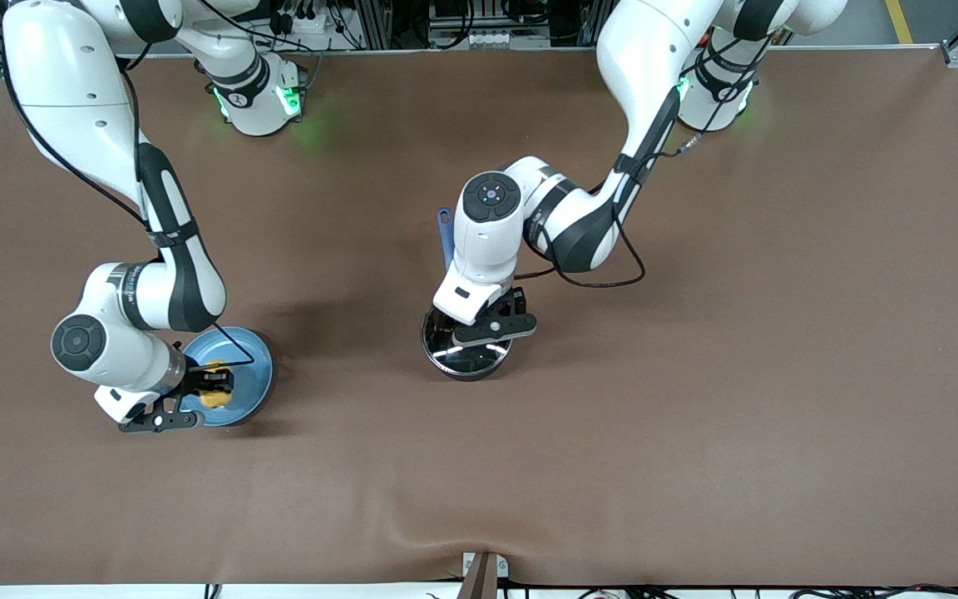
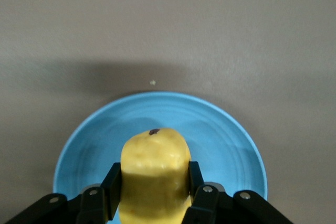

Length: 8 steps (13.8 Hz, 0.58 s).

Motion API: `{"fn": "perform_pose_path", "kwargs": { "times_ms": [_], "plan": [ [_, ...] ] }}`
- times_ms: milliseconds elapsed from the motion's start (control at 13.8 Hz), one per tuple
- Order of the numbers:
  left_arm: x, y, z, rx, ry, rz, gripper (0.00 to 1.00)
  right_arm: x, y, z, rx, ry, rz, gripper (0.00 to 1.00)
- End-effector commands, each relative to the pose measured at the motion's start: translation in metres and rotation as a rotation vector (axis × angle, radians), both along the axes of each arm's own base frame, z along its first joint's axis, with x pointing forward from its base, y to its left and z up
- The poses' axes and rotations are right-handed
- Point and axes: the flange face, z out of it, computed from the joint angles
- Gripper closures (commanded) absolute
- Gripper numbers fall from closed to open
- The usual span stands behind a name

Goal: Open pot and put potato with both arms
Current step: 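Grasp the potato with the right gripper while the left gripper grasps the knob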

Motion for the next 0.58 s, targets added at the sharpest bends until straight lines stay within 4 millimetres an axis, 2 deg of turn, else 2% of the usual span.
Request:
{"fn": "perform_pose_path", "kwargs": {
  "times_ms": [0,217,362,507],
  "plan": [
    [0.001,-0.009,-0.002,-0.012,-0.011,0.009,0.0,0.007,0.009,0.017,0.016,-0.025,0.016,0.87],
    [-0.005,-0.014,-0.006,-0.016,-0.001,0.004,0.0,0.012,0.017,0.032,0.021,-0.049,0.014,0.93],
    [-0.001,-0.017,0.003,-0.031,-0.016,0.004,0.0,0.012,0.027,0.042,0.036,-0.064,0.02,0.98],
    [-0.003,-0.021,-0.003,-0.038,-0.018,-0.001,0.0,0.013,0.033,0.053,0.04,-0.08,0.029,1.0]
  ]
}}
